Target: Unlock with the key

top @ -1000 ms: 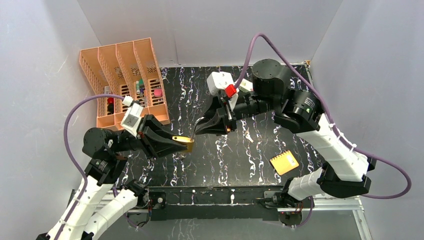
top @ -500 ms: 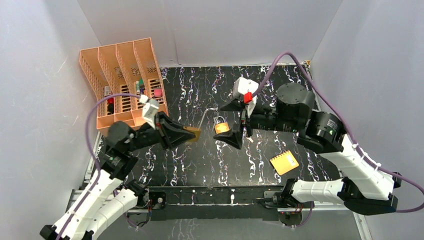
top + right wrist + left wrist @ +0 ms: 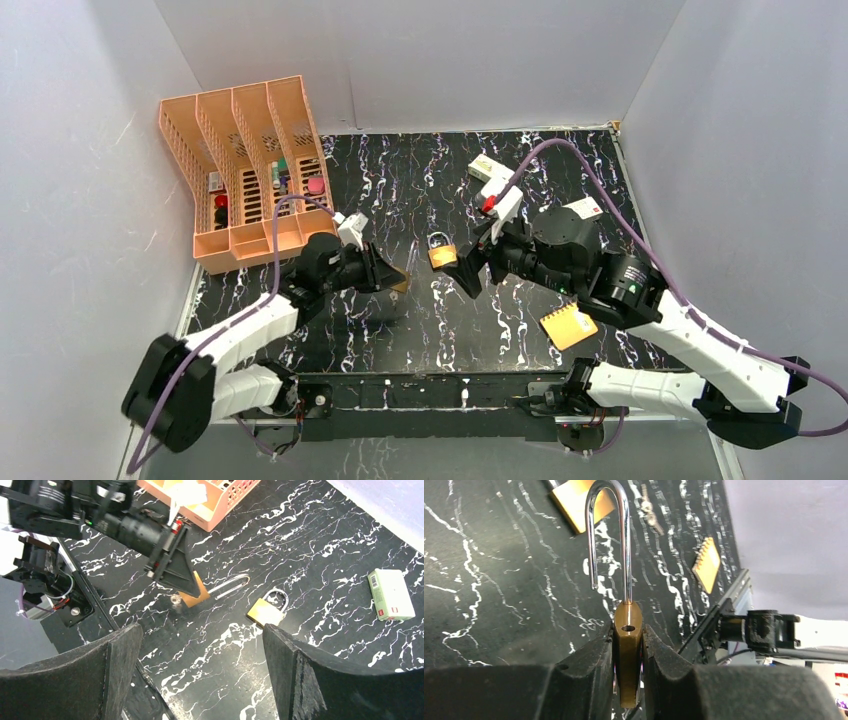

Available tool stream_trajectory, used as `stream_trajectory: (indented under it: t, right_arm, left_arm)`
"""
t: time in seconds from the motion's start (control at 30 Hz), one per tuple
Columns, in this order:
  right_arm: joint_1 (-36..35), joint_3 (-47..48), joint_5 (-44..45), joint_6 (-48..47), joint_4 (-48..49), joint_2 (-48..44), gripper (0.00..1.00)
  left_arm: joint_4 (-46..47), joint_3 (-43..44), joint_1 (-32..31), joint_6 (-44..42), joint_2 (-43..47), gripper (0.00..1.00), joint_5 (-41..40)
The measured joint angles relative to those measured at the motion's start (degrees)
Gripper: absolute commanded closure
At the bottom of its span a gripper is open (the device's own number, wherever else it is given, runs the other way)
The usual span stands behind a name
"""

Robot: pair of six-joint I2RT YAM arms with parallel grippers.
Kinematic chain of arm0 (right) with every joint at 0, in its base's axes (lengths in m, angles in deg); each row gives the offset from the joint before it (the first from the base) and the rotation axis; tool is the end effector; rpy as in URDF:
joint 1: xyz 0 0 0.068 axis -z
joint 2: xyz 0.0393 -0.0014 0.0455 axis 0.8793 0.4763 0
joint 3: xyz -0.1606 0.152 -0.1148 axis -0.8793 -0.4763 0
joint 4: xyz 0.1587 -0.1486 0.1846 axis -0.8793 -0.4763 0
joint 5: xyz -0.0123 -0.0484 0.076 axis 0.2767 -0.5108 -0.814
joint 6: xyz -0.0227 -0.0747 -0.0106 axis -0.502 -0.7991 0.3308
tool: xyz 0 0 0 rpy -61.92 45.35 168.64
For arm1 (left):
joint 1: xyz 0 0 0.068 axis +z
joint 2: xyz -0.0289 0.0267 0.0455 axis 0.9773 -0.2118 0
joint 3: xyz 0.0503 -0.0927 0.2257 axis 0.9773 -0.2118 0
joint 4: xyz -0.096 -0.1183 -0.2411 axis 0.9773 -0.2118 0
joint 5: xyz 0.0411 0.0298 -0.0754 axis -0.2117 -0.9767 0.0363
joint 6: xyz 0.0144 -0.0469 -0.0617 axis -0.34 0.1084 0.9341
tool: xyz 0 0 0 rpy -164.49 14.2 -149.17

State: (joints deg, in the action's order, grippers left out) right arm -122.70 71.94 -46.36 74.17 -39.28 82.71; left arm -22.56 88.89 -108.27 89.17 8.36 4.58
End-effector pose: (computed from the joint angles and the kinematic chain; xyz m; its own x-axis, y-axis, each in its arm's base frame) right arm 0.1312 0.2164 0.4149 -0.1583 -0.1910 -0.9687 -0.7861 0.6180 0.0066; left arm 0.2380 -0.1738 0.1804 -0.7179 -0.2498 -0.6498 0.4570 0.5351 -0.7105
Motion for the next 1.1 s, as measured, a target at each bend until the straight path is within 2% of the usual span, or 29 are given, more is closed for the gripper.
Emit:
stream_trajectory:
  t: [0.23,0.5,0.67,0.9,1.1]
  right_arm:
    - [0.00,-1.55,0.13,2.54,1.99,0.15,0.02]
    - [0.00,-2.21,0.11,3.37,2.82,0.39,0.02]
    - [0.00,-2.49,0.00,3.61,3.39,0.39,0.02]
    - [0.00,-4.68,-0.11,4.46,3.78,0.17,0.02]
    - [0.00,-5.40,-0.33,4.66,4.13,-0.04,0.02]
  left_arm:
    - [3.04,1.53,0.02,0.66,-13.60,1.00,-4.92]
    - [5.81,4.50,0.33,0.81,-21.84,1.00,-8.46]
    - [3.98,6.29,1.03,0.98,-26.82,1.00,-11.52]
    - [0.50,7.78,2.14,-0.31,-25.88,1.00,-13.62]
    - [0.02,7.13,2.82,-1.11,-21.62,1.00,-9.03]
